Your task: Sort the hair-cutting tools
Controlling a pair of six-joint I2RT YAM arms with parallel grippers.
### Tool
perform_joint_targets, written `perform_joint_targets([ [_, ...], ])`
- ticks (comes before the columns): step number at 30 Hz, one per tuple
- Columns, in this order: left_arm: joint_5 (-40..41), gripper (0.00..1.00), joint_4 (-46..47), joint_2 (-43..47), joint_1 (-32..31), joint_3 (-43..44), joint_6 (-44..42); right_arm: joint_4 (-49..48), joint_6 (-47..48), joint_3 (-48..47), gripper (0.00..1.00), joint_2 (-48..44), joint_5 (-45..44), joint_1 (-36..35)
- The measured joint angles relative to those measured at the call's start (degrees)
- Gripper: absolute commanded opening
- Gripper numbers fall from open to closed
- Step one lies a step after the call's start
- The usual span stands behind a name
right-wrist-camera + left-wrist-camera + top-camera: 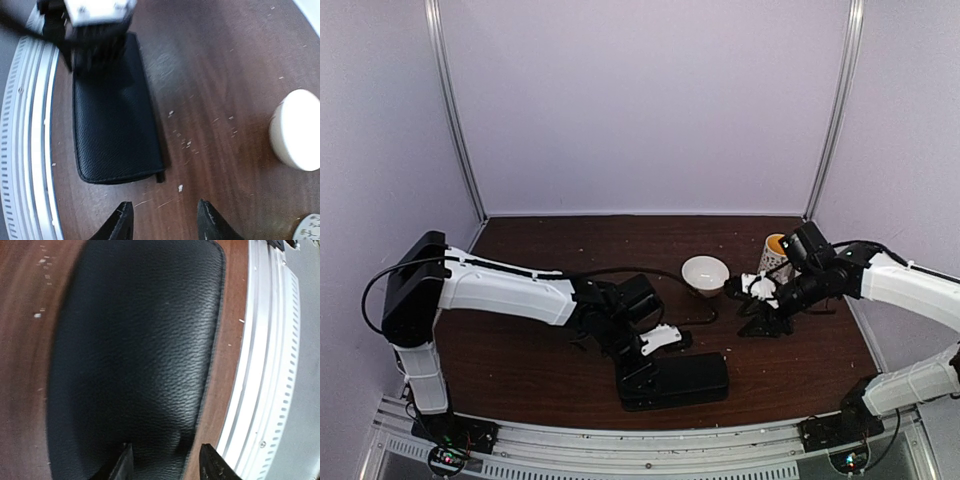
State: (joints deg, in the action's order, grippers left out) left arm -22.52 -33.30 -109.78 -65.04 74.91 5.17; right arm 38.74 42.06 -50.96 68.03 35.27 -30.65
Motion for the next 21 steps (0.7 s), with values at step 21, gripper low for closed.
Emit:
perform_joint_targets([
  [21,12.02,0.51,16.35,17.73,3.72,-19.91,9.99,-5.88,7.69,3.32,0.39,16.48,-19.15,-29.11],
])
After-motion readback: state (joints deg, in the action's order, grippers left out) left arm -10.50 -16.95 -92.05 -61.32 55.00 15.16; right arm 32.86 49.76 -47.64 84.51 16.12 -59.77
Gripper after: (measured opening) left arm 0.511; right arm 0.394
